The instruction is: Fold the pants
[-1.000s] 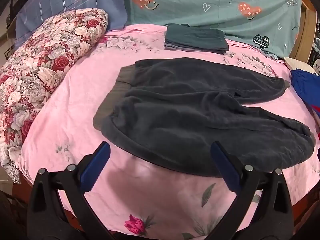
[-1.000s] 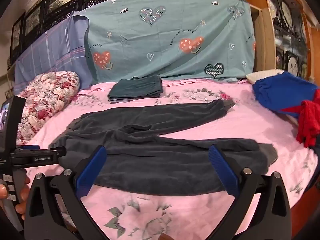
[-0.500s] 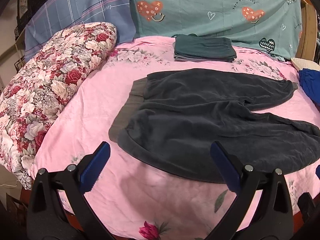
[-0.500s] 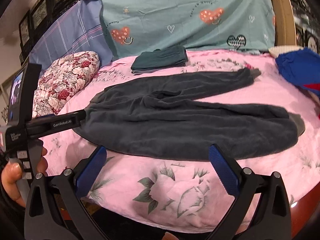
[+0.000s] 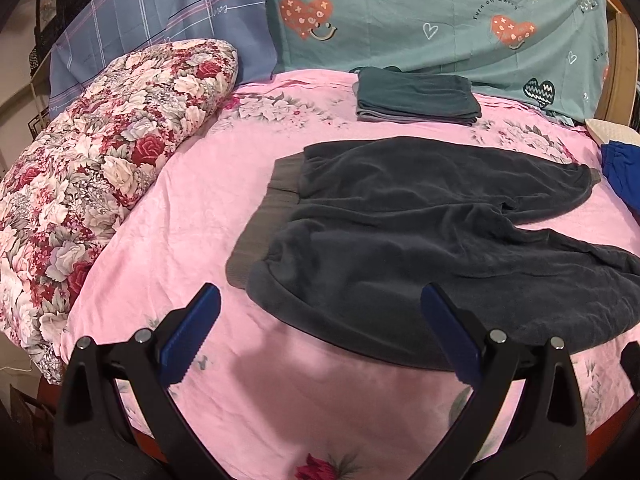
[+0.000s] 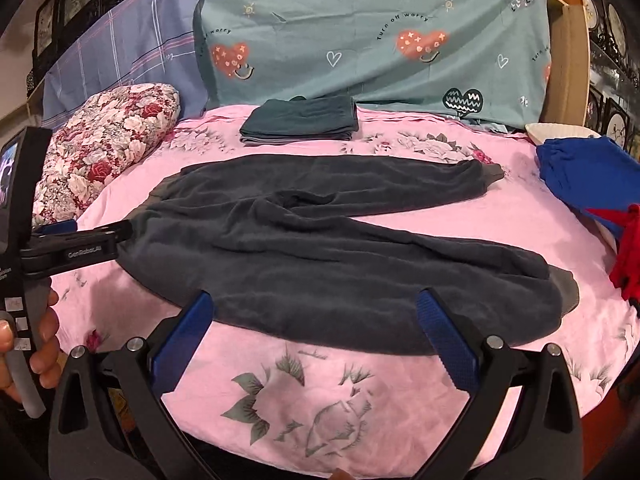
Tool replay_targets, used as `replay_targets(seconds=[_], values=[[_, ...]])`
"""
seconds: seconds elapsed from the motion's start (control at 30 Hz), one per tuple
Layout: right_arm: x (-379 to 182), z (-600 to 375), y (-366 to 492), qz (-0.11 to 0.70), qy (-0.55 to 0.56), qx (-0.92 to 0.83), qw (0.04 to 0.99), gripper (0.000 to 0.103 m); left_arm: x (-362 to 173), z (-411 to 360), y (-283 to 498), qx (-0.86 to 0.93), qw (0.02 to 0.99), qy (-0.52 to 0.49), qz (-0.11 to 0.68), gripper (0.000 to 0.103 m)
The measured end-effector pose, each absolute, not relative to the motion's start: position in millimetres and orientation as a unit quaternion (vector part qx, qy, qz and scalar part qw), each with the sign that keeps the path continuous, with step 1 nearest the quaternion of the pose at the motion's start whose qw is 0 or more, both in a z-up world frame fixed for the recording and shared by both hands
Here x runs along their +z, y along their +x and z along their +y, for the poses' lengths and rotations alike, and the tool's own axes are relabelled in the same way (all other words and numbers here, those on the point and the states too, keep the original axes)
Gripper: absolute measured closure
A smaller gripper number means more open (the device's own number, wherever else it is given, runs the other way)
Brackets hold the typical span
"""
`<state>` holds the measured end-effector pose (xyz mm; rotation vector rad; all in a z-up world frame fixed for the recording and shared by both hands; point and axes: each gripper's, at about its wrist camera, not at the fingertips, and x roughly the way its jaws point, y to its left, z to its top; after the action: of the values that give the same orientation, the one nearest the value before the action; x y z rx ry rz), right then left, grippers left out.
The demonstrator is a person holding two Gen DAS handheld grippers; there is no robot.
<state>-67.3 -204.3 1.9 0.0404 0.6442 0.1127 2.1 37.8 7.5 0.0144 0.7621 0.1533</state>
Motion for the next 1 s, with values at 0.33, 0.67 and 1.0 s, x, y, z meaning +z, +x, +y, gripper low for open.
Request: replay_targets(seconds=[0.33, 0.67, 1.0], values=[[9, -197, -61, 0.306, 0.002, 0.036, 0.951, 0.001, 7, 49, 7, 0.075, 0.925, -0.006, 0.373, 0.002], [18, -211, -64, 0.296, 0.023, 0.023, 0.955, 0.001, 13, 48, 0, 0.074, 0.928, -0.003, 0.365, 0.002], [44, -214, 13, 0.338, -0.005, 0.106, 0.935, 0.001, 24, 92, 77, -0.003, 0.916, 0.024, 0.400, 0.002]])
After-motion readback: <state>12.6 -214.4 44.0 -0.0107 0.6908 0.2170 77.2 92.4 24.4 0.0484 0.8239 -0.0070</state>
